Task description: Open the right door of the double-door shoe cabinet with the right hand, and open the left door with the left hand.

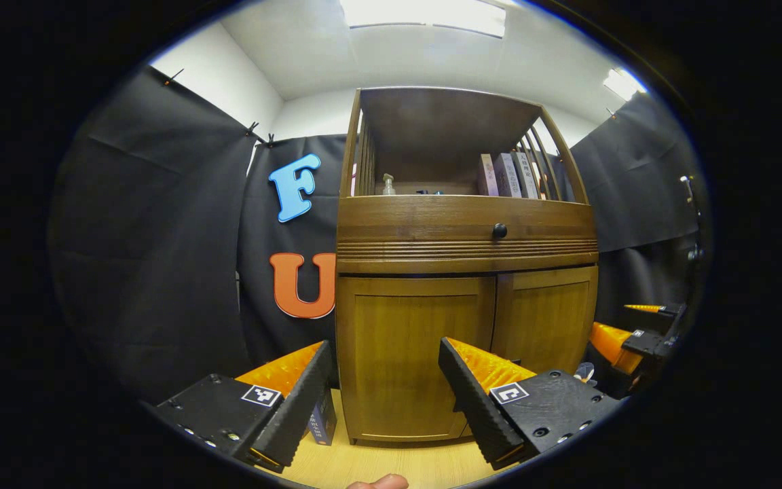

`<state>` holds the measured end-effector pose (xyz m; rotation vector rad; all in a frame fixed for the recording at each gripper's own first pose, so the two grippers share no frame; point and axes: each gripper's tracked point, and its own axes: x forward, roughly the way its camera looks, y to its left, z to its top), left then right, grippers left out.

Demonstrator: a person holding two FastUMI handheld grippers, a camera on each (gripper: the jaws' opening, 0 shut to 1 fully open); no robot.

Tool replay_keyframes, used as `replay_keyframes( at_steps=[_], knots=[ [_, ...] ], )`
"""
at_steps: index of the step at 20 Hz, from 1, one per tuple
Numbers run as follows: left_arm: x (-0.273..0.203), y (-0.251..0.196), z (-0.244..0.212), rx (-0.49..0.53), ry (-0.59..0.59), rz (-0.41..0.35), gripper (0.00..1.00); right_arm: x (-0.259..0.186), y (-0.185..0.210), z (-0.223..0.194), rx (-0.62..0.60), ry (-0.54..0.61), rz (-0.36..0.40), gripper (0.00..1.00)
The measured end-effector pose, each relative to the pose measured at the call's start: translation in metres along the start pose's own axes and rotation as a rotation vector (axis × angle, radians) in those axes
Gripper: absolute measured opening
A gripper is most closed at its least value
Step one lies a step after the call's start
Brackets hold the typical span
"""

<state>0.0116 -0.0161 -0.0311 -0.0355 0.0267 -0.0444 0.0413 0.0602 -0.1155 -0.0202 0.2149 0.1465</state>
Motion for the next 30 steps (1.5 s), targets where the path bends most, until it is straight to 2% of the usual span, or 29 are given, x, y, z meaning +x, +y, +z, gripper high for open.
replay_keyframes(
  at_steps=[2, 3, 6, 7, 8, 9, 10, 11, 12, 13, 15, 16, 17, 26, 27, 28, 30],
  knots=[
    [-0.001, 0.011, 0.0, 0.006, -0.005, 0.02, 1.0, 0.012, 0.011, -0.018, 0.0, 0.045, 0.016, 0.99],
    [-0.001, 0.016, -0.002, 0.011, -0.005, 0.028, 0.96, 0.018, 0.016, -0.025, 0.001, 0.066, 0.024, 1.0],
    [0.002, 0.027, -0.006, 0.037, 0.002, 0.045, 1.0, 0.036, 0.032, -0.044, -0.001, 0.097, 0.038, 0.98],
    [0.003, 0.031, -0.007, 0.045, 0.003, 0.052, 0.96, 0.041, 0.037, -0.049, -0.003, 0.1, 0.042, 1.0],
    [0.003, 0.034, -0.008, 0.049, 0.002, 0.057, 1.0, 0.048, 0.041, -0.053, -0.006, 0.102, 0.045, 0.98],
    [0.005, 0.036, -0.009, 0.05, 0.001, 0.061, 1.0, 0.055, 0.044, -0.059, -0.011, 0.108, 0.048, 0.97],
    [0.006, 0.038, -0.009, 0.051, 0.0, 0.064, 0.96, 0.062, 0.048, -0.064, -0.015, 0.113, 0.05, 0.97],
    [0.007, 0.041, -0.008, 0.056, -0.003, 0.069, 1.0, 0.069, 0.049, -0.07, -0.018, 0.122, 0.05, 0.96],
    [0.006, 0.043, -0.008, 0.064, -0.007, 0.074, 1.0, 0.076, 0.052, -0.076, -0.02, 0.13, 0.054, 0.95],
    [0.007, 0.045, -0.007, 0.074, -0.012, 0.079, 0.96, 0.084, 0.055, -0.084, -0.024, 0.142, 0.053, 0.91],
    [0.008, 0.045, -0.01, 0.092, -0.012, 0.08, 0.95, 0.096, 0.06, -0.098, -0.026, 0.168, 0.05, 0.87],
    [0.009, 0.045, -0.012, 0.097, -0.006, 0.077, 1.0, 0.102, 0.061, -0.104, -0.026, 0.178, 0.049, 0.87],
    [0.01, 0.045, -0.014, 0.099, -0.003, 0.074, 0.95, 0.107, 0.063, -0.11, -0.025, 0.183, 0.047, 0.84],
    [0.015, 0.048, -0.02, 0.082, 0.014, 0.062, 0.96, 0.151, 0.067, -0.148, 0.002, 0.235, 0.039, 0.65],
    [0.015, 0.049, -0.02, 0.082, 0.016, 0.064, 1.0, 0.152, 0.068, -0.149, 0.015, 0.237, 0.04, 0.6],
    [0.016, 0.049, -0.021, 0.079, 0.019, 0.063, 0.96, 0.154, 0.07, -0.151, 0.027, 0.244, 0.04, 0.57],
    [0.015, 0.047, -0.022, 0.077, 0.024, 0.057, 0.96, 0.157, 0.072, -0.155, 0.031, 0.263, 0.037, 0.5]
  ],
)
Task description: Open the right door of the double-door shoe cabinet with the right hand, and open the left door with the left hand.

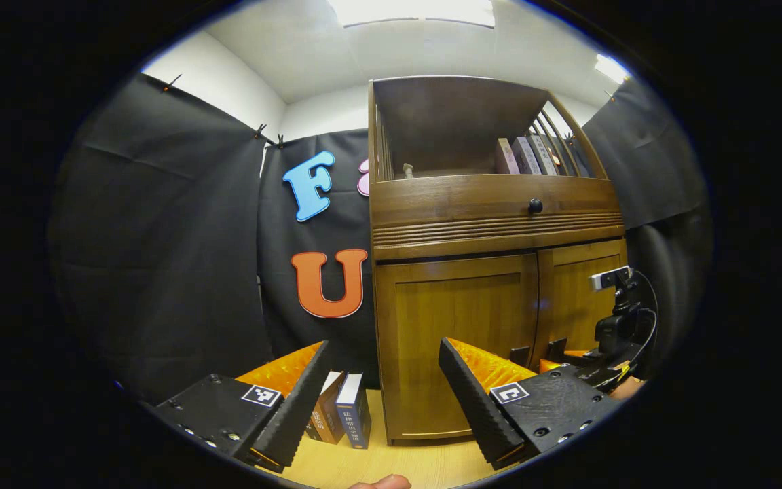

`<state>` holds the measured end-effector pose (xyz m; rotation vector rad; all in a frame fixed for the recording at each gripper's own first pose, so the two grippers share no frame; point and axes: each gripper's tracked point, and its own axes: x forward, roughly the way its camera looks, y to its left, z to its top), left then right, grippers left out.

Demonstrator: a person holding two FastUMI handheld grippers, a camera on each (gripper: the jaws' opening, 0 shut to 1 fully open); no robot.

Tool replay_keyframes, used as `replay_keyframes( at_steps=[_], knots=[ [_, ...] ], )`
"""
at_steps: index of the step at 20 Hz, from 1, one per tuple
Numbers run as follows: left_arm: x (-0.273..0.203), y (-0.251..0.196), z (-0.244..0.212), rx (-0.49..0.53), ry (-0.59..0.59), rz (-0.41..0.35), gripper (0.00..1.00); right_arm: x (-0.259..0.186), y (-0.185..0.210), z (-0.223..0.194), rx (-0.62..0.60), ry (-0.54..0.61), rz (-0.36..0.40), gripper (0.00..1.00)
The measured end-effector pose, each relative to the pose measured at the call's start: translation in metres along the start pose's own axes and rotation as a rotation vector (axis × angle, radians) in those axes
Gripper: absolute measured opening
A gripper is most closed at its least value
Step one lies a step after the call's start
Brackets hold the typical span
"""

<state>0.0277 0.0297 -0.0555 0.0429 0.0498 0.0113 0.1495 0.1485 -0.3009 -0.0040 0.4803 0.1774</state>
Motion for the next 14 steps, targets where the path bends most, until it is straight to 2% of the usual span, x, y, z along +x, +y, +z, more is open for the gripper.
replay_keyframes(
  at_steps=[3, 14],
  knots=[
    [-0.003, 0.002, -0.001, 0.002, 0.001, 0.007, 0.96, 0.003, 0.002, -0.002, 0.006, 0.0, -0.017, 0.39],
    [-0.018, -0.004, -0.005, -0.021, 0.024, 0.003, 0.96, -0.015, 0.002, -0.005, 0.021, 0.008, 0.036, 0.31]
  ],
)
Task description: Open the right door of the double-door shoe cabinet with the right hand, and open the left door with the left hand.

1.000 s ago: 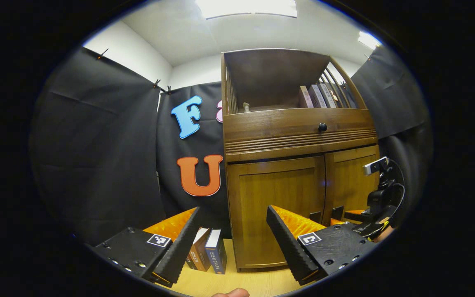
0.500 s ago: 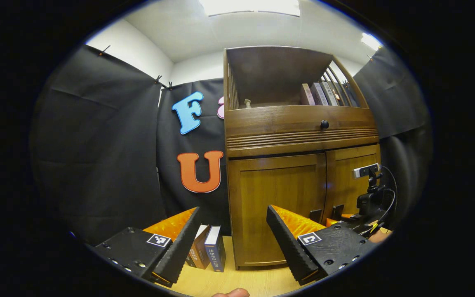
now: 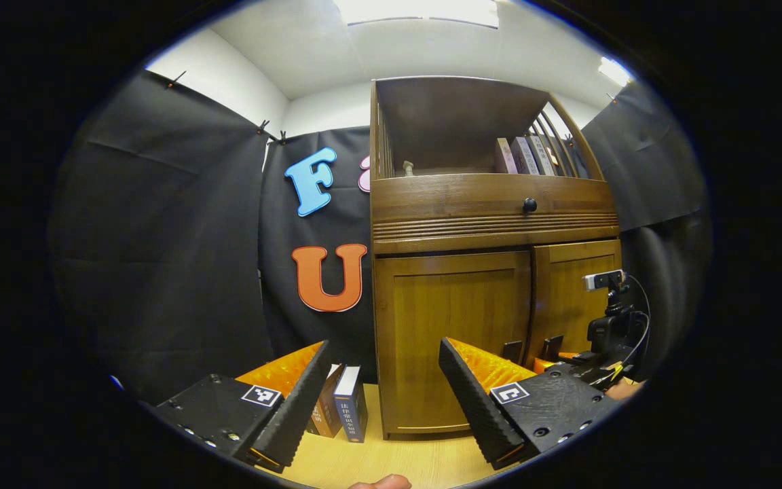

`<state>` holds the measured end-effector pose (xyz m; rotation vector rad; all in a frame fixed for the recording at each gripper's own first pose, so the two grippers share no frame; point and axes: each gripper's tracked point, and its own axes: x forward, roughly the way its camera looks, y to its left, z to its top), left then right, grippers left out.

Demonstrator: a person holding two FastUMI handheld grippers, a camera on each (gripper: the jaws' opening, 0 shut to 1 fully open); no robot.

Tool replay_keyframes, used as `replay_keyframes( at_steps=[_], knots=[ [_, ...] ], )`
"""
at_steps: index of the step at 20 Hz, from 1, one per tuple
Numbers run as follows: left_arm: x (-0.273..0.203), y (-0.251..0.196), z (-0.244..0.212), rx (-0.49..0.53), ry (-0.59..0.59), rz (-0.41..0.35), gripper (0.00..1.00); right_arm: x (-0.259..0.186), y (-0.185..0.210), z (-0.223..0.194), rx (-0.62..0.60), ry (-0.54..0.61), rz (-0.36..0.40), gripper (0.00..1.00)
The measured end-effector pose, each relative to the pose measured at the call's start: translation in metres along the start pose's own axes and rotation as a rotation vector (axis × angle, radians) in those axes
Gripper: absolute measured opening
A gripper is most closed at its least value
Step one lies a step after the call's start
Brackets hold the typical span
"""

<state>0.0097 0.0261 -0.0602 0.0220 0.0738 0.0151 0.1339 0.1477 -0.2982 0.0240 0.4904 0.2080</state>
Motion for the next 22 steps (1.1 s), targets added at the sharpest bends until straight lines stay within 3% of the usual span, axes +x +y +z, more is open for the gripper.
replay_keyframes(
  at_steps=[1, 3, 22],
  knots=[
    [-0.001, -0.002, -0.002, -0.002, 0.008, -0.003, 1.0, -0.004, -0.001, -0.001, -0.001, 0.002, 0.003, 0.3],
    [-0.002, -0.007, -0.006, -0.003, 0.023, -0.013, 0.96, -0.013, -0.001, -0.003, 0.004, 0.007, 0.009, 0.3],
    [-0.018, -0.052, -0.021, -0.008, 0.091, -0.071, 0.96, -0.124, -0.04, -0.03, 0.011, 0.011, 0.046, 0.3]
  ],
)
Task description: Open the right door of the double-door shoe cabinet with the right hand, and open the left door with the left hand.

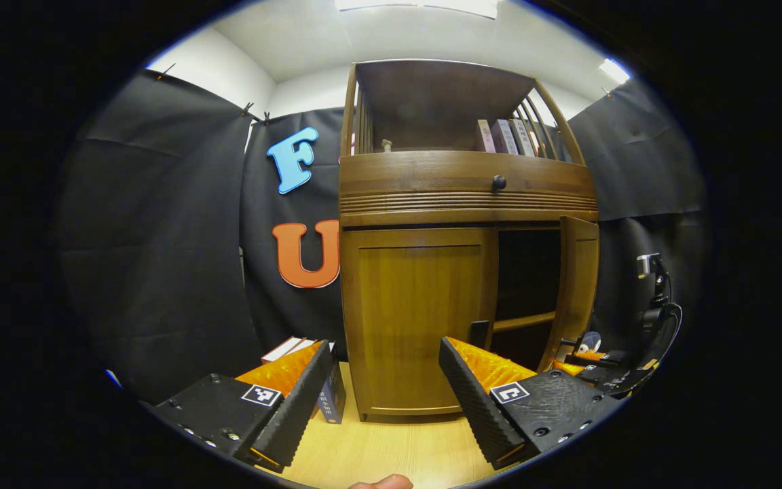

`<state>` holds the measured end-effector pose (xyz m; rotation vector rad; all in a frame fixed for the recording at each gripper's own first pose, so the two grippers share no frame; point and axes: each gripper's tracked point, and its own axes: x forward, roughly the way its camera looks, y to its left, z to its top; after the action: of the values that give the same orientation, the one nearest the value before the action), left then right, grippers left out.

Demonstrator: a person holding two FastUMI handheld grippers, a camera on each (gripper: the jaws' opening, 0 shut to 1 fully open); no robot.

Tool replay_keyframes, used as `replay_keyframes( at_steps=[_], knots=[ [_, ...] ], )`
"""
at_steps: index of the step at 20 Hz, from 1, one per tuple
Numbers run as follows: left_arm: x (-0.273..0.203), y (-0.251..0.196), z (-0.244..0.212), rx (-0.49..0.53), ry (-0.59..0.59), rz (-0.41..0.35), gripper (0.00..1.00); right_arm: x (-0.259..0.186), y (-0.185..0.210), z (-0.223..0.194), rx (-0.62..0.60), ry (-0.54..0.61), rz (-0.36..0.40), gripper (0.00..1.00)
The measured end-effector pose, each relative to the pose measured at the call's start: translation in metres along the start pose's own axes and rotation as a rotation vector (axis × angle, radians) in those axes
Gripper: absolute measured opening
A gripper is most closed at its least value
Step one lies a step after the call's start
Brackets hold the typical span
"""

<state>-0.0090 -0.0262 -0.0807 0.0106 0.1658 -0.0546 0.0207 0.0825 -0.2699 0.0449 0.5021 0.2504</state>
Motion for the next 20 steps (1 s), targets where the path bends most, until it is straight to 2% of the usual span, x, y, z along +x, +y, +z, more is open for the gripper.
replay_keyframes(
  at_steps=[8, 11, 20],
  knots=[
    [0.003, -0.033, -0.001, -0.007, 0.013, -0.058, 0.96, -0.037, -0.027, -0.009, 0.018, -0.006, -0.025, 0.3],
    [0.004, -0.044, -0.002, -0.014, 0.017, -0.078, 0.96, -0.052, -0.042, -0.013, 0.024, -0.001, -0.041, 0.27],
    [0.004, -0.081, -0.006, -0.015, 0.036, -0.138, 0.96, -0.088, -0.092, -0.02, 0.061, 0.013, -0.14, 0.19]
  ],
)
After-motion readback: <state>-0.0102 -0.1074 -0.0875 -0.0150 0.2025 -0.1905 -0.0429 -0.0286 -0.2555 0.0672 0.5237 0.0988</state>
